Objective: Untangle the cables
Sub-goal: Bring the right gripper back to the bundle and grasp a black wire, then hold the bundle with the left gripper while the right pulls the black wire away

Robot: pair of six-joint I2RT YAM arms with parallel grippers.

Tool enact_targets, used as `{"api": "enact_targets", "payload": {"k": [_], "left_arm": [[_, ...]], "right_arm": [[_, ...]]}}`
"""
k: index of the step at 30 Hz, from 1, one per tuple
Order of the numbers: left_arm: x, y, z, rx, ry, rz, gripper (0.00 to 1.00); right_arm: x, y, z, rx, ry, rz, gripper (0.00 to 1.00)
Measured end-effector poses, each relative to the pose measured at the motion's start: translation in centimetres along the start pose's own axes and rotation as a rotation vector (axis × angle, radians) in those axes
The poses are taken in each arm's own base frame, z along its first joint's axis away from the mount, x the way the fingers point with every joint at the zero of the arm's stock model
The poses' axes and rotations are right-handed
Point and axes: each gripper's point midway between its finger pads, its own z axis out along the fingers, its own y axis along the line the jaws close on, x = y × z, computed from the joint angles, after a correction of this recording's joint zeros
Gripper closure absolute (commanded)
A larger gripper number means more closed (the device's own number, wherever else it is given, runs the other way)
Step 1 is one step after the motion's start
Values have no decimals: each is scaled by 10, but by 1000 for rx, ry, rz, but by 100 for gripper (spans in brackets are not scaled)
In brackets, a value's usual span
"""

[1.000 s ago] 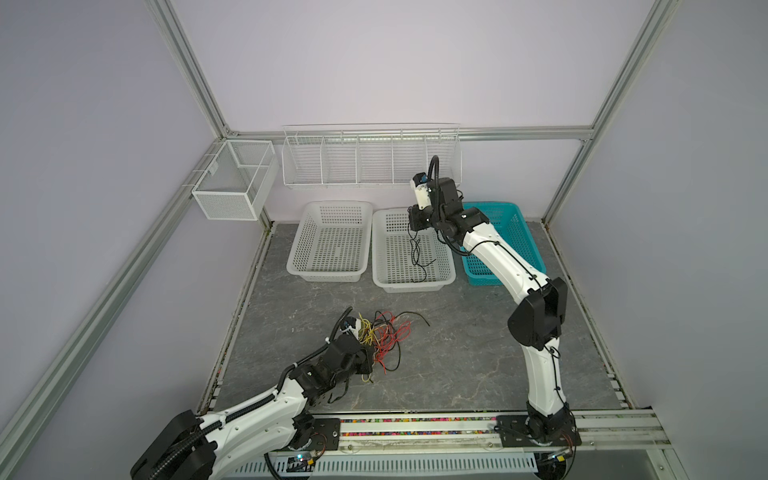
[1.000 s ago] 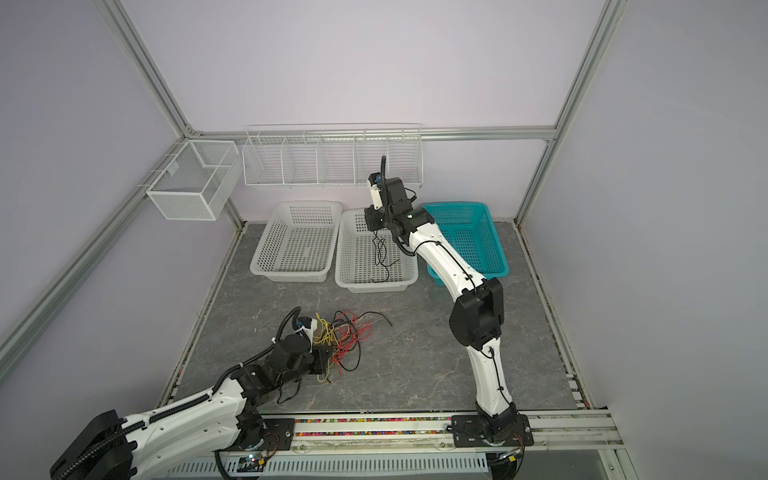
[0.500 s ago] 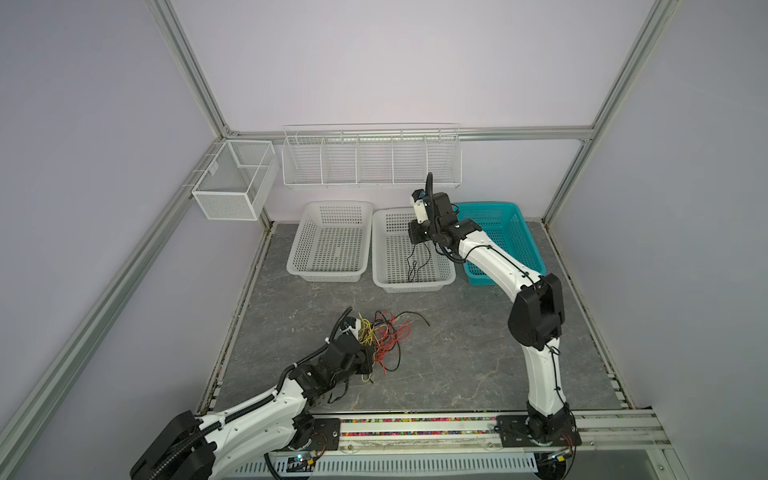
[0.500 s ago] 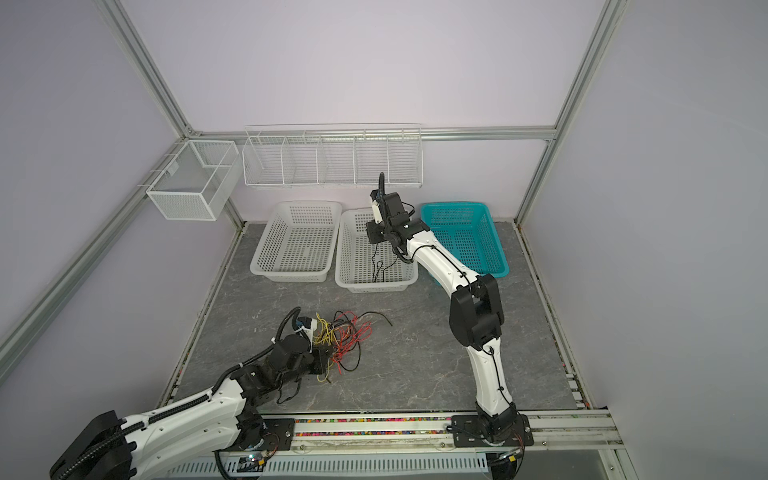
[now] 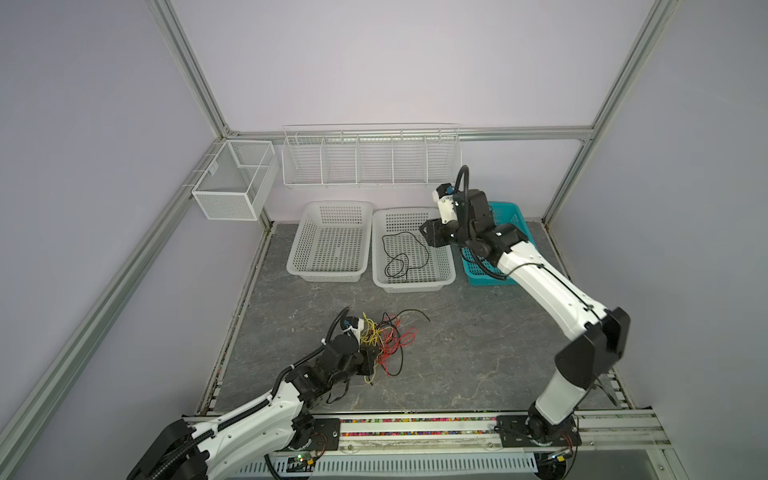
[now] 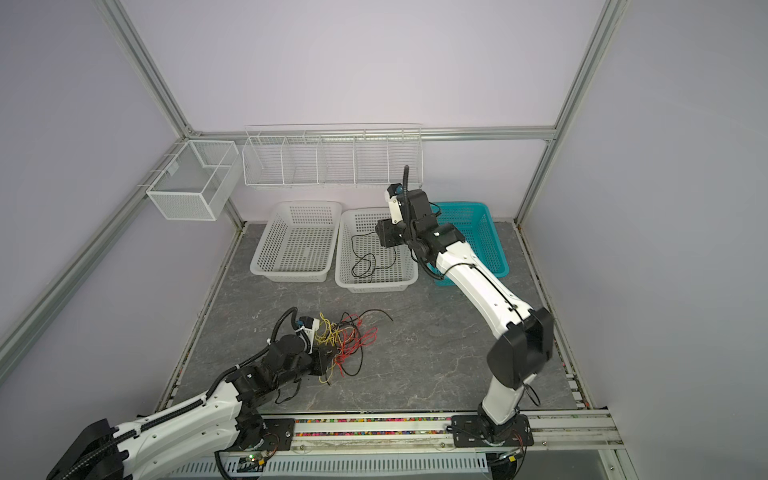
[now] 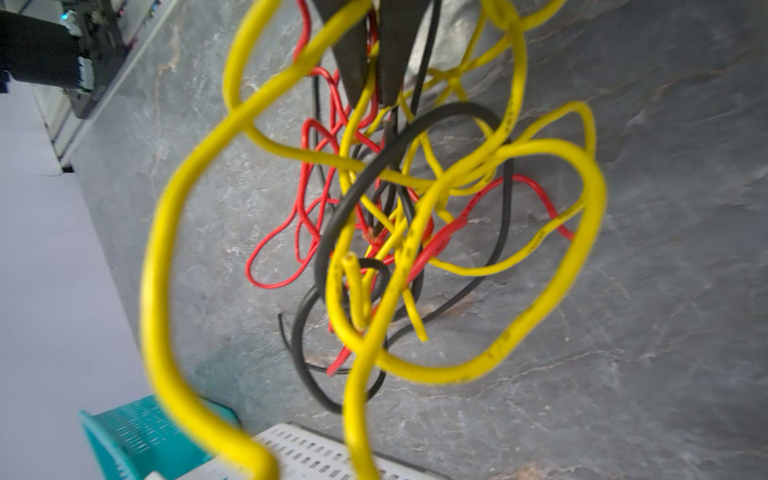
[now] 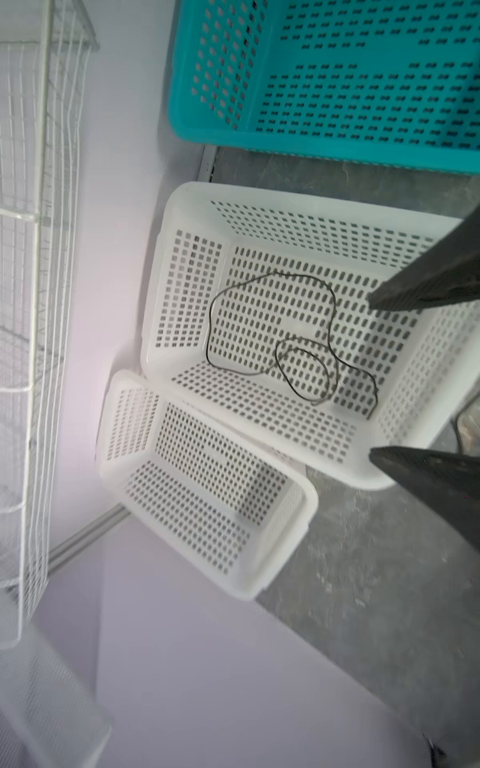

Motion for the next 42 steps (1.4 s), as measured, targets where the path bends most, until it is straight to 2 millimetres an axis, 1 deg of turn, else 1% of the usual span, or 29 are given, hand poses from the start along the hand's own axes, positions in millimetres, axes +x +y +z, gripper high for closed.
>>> {"api": "enact_targets", "payload": {"k": [2,3,5,7,11,13,14,15,17,22,26,30,35,36,38,40,42], "left_arm": [[-6,-10,-6,48,-22,-6,100],[-9,-15,-9,69,-36,-10,100],[-18,-26,-16,123,-70,-17,100],[-23,-36,-21,168,-94,-19,100],[-24,-47,-25,226,-86,-15,100],[-20,-50,-25,246,-66,-13,100],[-19,-53,-26,257,-55,-12,100],[-18,-54,-26,265,-48,-12,100],[-17,-60,-27,291,-36,-15,100],[-16,-70,-29,335,-22,-17,100],[-13,-75,-29,354,-8,-9,100],[-10,-79,-29,371,4,-5,100],[-8,-84,-30,389,12,3,100],[-8,-85,-30,391,13,4,100],[-7,-86,-30,396,18,6,100],[-7,-87,-31,399,21,8,100],[-6,-87,-31,400,22,9,100]], "right_arm": [[23,21,-32,-81,-8,2,40],[36,28,-42,-114,3,5,40],[73,44,-58,-197,35,17,40],[111,52,-61,-253,86,35,41],[198,62,-54,-326,231,44,44],[232,67,-54,-350,297,37,47],[244,69,-54,-363,316,35,47],[252,71,-55,-373,325,35,48],[261,74,-57,-392,316,39,51],[269,72,-55,-387,273,56,59],[267,68,-50,-368,230,65,60],[261,71,-43,-367,196,64,63],[266,68,-28,-340,201,70,66],[267,67,-26,-336,200,70,68],[266,65,-23,-322,195,70,76],[265,64,-21,-315,191,71,83],[264,63,-20,-302,184,71,87]]}}
